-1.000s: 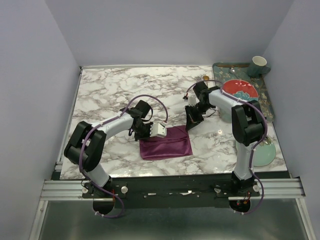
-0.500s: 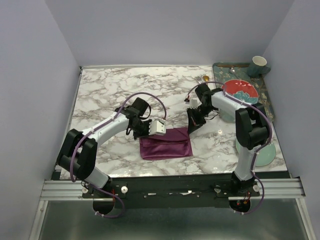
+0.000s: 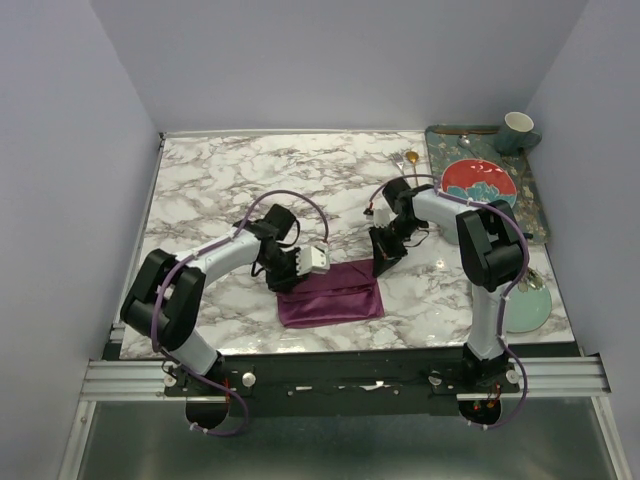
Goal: Fold the napkin into a case and place the utensils inside
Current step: Smooth out the 2/3-rectangle-folded napkin at the center of the board.
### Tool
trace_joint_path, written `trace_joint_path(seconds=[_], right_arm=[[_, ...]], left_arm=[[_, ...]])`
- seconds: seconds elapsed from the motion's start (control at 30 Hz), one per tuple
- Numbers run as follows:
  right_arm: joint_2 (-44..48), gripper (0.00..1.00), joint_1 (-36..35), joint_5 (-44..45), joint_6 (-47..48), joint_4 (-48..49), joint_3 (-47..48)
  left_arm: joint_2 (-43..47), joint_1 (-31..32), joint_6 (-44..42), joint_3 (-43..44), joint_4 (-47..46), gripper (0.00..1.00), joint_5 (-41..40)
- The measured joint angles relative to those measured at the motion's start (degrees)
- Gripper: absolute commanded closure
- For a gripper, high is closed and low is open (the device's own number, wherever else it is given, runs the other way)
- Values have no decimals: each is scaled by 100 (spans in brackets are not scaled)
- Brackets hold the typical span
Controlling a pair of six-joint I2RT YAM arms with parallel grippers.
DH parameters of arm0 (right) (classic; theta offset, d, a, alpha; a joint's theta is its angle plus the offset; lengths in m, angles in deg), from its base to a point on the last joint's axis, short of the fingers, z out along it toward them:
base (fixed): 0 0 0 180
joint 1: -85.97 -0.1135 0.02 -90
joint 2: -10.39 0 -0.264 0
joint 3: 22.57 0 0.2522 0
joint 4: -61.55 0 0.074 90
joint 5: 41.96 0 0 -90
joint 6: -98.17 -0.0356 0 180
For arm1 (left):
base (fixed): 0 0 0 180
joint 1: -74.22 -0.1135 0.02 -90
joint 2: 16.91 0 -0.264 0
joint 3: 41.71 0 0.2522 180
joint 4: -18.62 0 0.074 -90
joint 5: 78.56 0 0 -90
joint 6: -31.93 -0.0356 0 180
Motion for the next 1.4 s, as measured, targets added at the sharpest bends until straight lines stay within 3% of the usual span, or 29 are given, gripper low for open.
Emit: trace_joint_path(seconds=[0.13,0.23,0.37,0.4,0.53,0.73,0.97,1.4], right_arm=[[0,99,-11,2,0,15,-2],[0,99,-17,4,0,20,-2],[13,99,-22,-2,-13,83,-72],[26,99,-22,0,-17,98,-90],[66,99,-31,9,-22,151,-129],[66,99,-31,22,-116,160,-133],[66,99,-31,28,-232,175,-149],[70,99,-33,24,-356,197,-186]], left_arm=[[452,-457,940,2,-192,47,695],[885,-708,1899,17,-610,49,1078],[1128,-737,4336,-210,-2214,57,1639],[1093,-715,5316,-437,-2973,57,1821],[651,-658,7134,-977,-4437,62,2033],[-741,-599,9468,-1340,-6695,67,2256],[-1644,-680,10461,-1394,-7842,67,2452],[-2092,-1517,10655,-2013,-8817,58,3121]])
